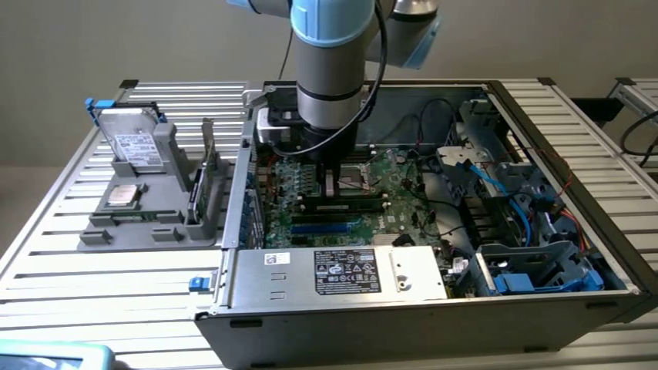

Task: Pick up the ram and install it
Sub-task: 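Press down the ram until it locks into place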

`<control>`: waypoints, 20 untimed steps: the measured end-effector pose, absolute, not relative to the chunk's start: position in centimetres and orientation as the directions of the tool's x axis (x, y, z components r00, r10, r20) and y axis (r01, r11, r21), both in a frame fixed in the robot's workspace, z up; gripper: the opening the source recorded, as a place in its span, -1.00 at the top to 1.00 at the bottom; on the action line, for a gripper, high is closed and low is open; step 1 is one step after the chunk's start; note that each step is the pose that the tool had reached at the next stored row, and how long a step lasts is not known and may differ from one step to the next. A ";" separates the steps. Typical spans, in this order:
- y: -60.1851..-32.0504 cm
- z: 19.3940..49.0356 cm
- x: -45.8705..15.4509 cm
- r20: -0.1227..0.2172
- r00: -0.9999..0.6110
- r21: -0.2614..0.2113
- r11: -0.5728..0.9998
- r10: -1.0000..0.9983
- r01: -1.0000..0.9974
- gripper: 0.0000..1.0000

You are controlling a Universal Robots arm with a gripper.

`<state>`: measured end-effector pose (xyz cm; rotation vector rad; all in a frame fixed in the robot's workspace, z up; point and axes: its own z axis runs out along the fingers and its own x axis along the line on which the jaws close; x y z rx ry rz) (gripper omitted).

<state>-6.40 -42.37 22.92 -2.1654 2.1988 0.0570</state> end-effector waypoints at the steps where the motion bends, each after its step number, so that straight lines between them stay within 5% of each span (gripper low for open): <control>1: -42.4 23.4 -6.4 -0.064 -0.015 -0.011 0.015 -0.998 -1.000 0.79; 9: -42.7 26.9 -5.1 -0.063 -0.016 0.003 0.016 -0.998 -1.000 0.79; 20: -43.2 27.5 -2.4 -0.062 -0.018 0.035 0.016 -0.998 -0.999 0.79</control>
